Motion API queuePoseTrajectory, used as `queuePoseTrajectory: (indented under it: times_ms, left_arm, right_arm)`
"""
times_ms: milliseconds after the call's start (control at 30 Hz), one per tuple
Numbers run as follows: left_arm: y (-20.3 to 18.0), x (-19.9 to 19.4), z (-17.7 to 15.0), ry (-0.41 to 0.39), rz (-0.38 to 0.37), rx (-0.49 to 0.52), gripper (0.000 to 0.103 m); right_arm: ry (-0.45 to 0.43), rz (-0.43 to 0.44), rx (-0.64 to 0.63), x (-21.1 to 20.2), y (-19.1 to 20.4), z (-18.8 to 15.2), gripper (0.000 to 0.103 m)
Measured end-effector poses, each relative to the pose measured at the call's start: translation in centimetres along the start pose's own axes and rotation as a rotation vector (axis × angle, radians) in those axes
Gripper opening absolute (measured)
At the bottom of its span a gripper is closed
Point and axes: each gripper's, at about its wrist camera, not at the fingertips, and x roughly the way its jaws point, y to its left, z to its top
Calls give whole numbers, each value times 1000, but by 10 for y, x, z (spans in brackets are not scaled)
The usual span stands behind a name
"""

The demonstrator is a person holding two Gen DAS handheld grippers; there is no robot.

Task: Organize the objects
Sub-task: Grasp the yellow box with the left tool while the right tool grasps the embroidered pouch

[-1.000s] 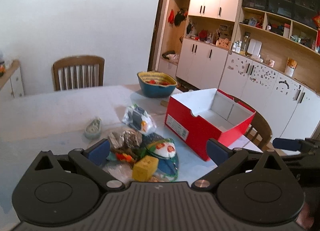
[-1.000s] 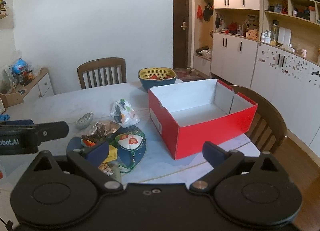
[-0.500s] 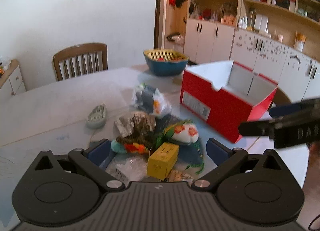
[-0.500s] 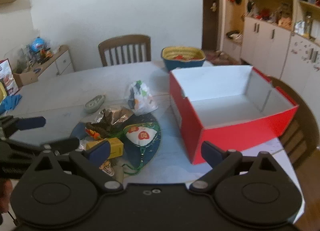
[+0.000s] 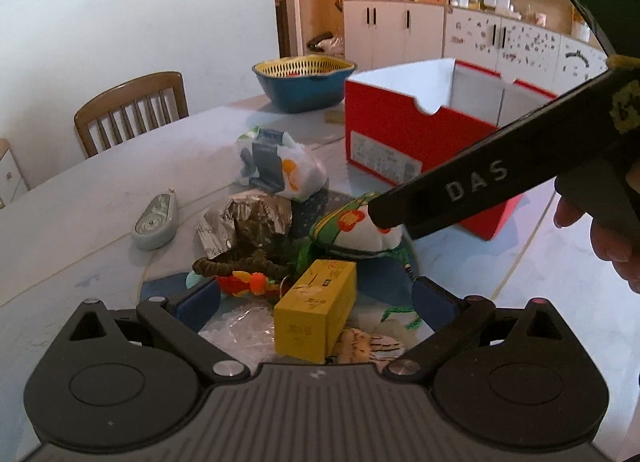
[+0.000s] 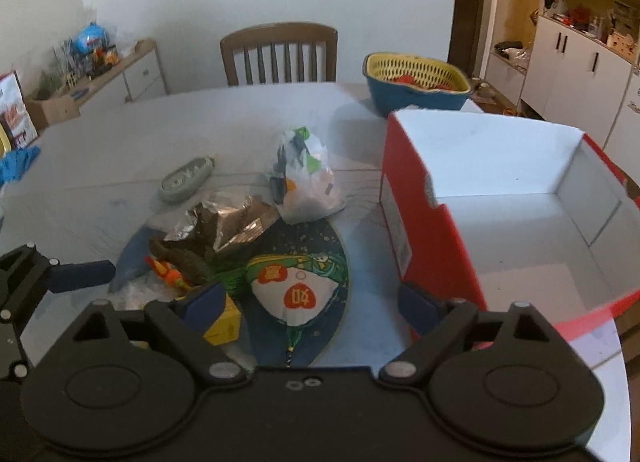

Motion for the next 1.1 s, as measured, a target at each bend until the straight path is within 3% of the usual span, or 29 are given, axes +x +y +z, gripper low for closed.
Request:
queuePoseTrajectory:
  times_ms: [67, 267, 367, 467, 767, 900, 1100]
  left_arm:
    - [3, 3, 1, 4, -1, -5, 102]
    - [7, 9, 2, 26, -20, 0, 86]
    - [7, 8, 2, 24, -25, -1, 79]
    - [8, 10, 3, 33, -35, -3, 64]
    - [9, 16, 6, 61, -55, -18, 45]
    - [9, 19, 7, 81, -53, -13, 40]
    - [10, 17, 8, 87, -64, -24, 32]
  right_arm:
    - [9, -17, -25, 10, 2, 1, 94]
    - [6, -48, -97, 25, 10, 8, 96]
    - [2, -43, -117, 27, 15, 11, 92]
    - [10, -21, -142, 30, 22, 12, 92]
    - [131, 20, -28, 67, 9, 16, 91]
    - [170, 28, 13, 79, 3, 12, 87]
    - [178, 49, 25, 79, 3, 8, 68]
